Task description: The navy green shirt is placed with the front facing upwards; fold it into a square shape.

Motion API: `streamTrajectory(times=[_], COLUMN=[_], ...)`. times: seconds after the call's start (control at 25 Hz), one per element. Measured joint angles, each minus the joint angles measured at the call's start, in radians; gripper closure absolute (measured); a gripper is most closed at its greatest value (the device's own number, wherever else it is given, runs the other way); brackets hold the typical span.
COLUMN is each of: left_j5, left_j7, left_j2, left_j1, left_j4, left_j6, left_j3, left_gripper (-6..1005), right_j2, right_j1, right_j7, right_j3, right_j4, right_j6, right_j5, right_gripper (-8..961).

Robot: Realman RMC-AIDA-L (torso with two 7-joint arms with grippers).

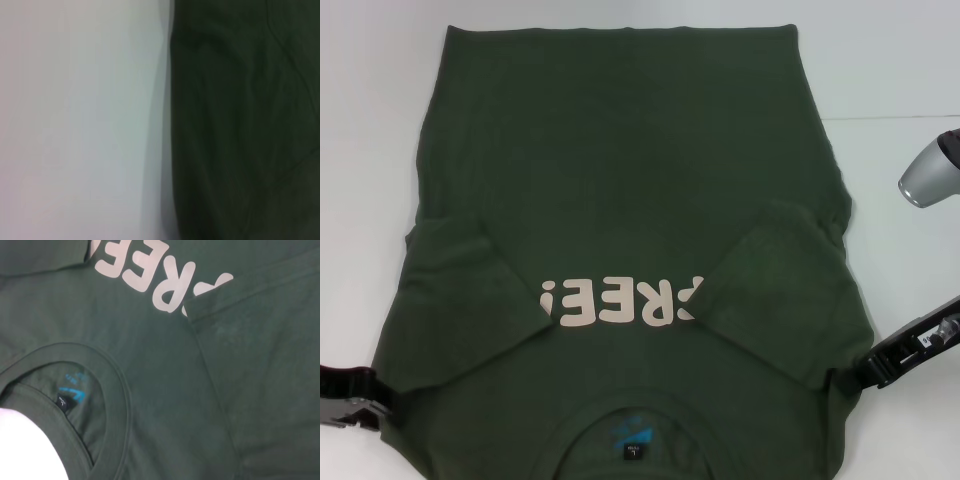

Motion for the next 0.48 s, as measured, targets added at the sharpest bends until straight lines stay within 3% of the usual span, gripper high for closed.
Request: streamTrajectory(times=[0.48], left_j5=[-0.002], left_j7=[0.016], left_j2=[0.001], left_j1=[-0.002], left_j4=[-0.001], left_j6=[-0.019], left_j3=[0.020], left_gripper=[864], right_j2=[-0.002], right_j1=[-0.002], right_j7=[-0.012], right_j3=[0.008], right_j4=[0.002], right_j6=[-0.005], right_j5=[0.014], right_gripper=[914])
